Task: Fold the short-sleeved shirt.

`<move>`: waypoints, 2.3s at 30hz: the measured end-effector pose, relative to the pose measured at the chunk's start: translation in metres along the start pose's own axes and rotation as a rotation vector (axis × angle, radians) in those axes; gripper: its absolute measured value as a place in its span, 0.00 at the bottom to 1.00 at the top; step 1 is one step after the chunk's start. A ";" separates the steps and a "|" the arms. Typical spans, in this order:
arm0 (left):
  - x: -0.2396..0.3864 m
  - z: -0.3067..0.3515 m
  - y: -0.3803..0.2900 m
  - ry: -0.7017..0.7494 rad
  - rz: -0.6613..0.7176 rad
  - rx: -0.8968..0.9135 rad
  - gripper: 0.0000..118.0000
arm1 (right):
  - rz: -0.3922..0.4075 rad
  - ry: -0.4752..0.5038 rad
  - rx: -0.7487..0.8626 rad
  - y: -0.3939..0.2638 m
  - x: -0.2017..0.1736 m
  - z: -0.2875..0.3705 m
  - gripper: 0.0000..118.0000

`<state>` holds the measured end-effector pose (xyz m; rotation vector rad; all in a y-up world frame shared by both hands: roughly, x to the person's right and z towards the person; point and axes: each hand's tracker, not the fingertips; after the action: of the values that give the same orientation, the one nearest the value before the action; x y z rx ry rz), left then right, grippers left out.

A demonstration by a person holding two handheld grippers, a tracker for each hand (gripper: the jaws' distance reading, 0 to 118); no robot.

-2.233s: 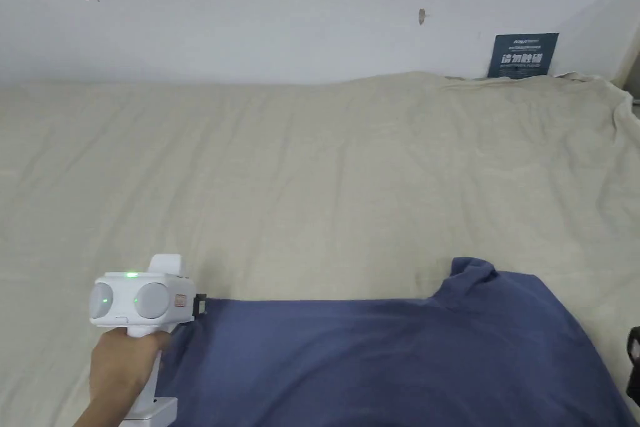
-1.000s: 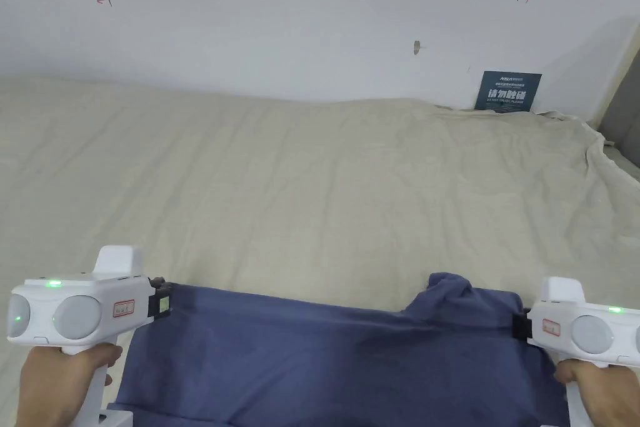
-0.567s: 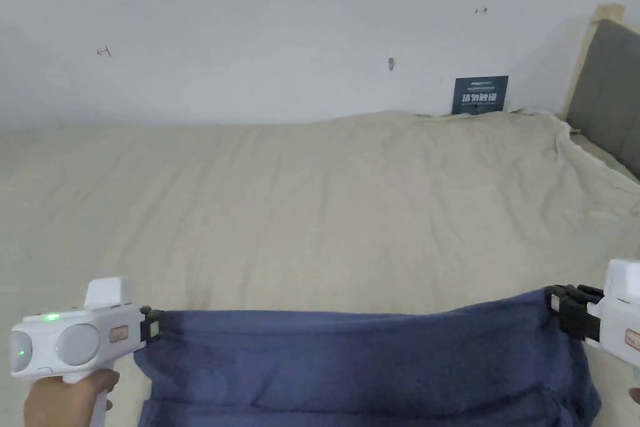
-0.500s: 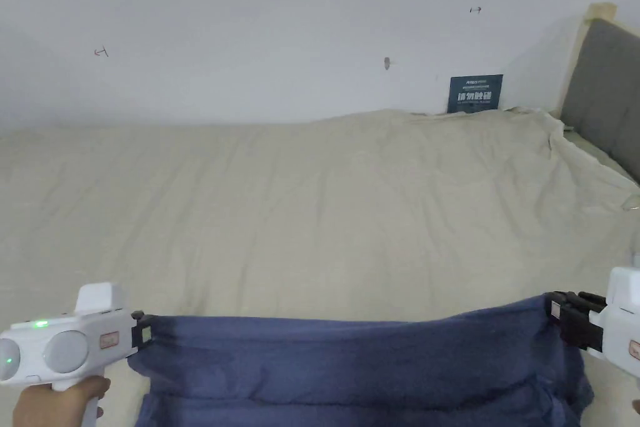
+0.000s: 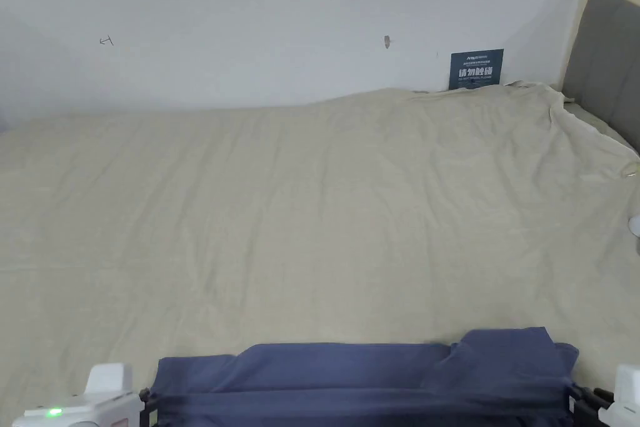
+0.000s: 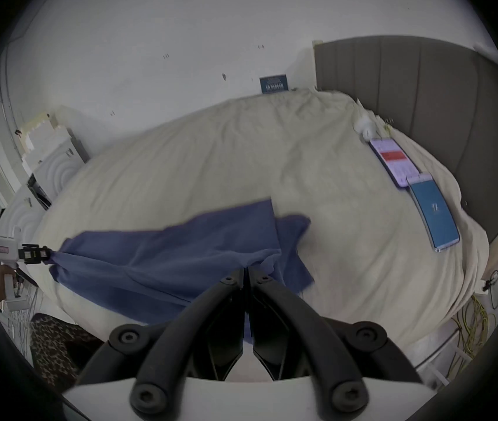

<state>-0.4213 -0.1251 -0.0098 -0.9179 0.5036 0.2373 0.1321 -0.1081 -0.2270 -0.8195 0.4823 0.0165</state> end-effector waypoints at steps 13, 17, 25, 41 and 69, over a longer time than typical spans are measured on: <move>0.016 -0.014 -0.025 0.072 -0.030 -0.033 0.02 | 0.028 -0.092 -0.097 -0.032 -0.001 -0.042 0.01; 0.012 -0.005 -0.016 0.073 0.025 -0.051 0.34 | -0.001 -0.090 -0.091 -0.018 -0.007 -0.024 0.10; 0.003 0.062 0.042 0.016 0.133 0.181 0.90 | 0.031 -0.082 0.195 0.057 -0.031 0.045 0.81; 0.054 0.139 0.107 0.044 0.027 0.729 0.75 | 0.164 -0.173 0.631 0.118 -0.103 0.109 0.67; -0.024 0.071 0.112 -0.331 0.257 0.241 0.02 | 0.172 -0.150 0.622 0.116 -0.101 0.091 0.00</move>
<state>-0.4652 -0.0009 -0.0396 -0.5621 0.3317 0.5401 0.0558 0.0534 -0.2125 -0.1641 0.3822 0.0818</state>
